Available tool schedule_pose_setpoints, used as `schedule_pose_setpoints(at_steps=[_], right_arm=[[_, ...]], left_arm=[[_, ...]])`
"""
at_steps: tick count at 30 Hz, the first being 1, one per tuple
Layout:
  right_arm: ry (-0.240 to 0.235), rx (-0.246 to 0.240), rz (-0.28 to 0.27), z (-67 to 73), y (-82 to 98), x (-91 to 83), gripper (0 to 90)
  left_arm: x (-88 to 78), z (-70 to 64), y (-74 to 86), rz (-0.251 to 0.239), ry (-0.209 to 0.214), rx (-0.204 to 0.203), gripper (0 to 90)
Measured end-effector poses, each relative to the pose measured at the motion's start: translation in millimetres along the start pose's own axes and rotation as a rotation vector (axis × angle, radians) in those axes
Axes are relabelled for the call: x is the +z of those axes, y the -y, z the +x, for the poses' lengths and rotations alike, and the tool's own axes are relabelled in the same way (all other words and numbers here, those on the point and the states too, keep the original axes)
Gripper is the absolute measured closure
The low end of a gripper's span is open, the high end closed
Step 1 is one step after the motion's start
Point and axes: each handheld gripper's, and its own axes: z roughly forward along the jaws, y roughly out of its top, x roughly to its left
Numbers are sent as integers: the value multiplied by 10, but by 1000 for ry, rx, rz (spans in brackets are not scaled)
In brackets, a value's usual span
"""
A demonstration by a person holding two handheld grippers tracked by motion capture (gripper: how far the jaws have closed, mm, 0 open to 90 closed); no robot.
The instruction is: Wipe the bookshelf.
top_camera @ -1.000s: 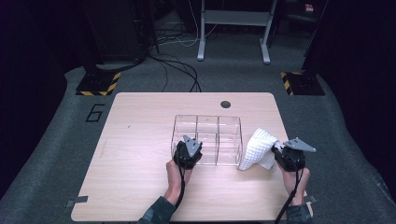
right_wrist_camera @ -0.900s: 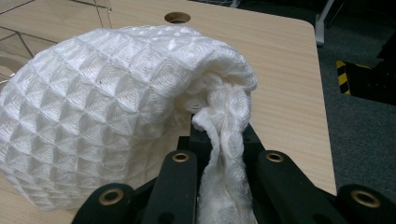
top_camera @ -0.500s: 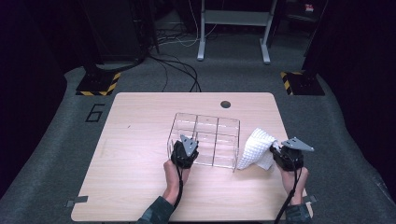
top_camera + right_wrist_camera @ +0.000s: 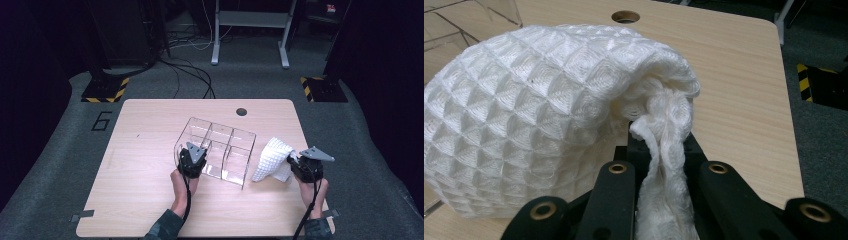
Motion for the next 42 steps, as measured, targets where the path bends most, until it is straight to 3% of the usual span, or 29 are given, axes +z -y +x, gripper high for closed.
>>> schedule_pose_setpoints(at_steps=[3, 4, 17, 25, 42], right_arm=[[2, -3, 2, 8, -5, 3, 825], [-1, 0, 0, 12, -6, 7, 826], [-9, 1, 1, 51, -21, 18, 826], [-6, 1, 4, 50, -21, 14, 825], [-3, -12, 6, 29, -24, 12, 825]], left_arm=[[-7, 62, 2, 3, 13, -6, 850], [-2, 66, 9, -9, 19, -33, 852], [16, 125, 5, -16, 41, -1, 853], [34, 232, 13, -32, 103, -34, 869], [-3, 438, -34, -66, 213, -37, 874]])
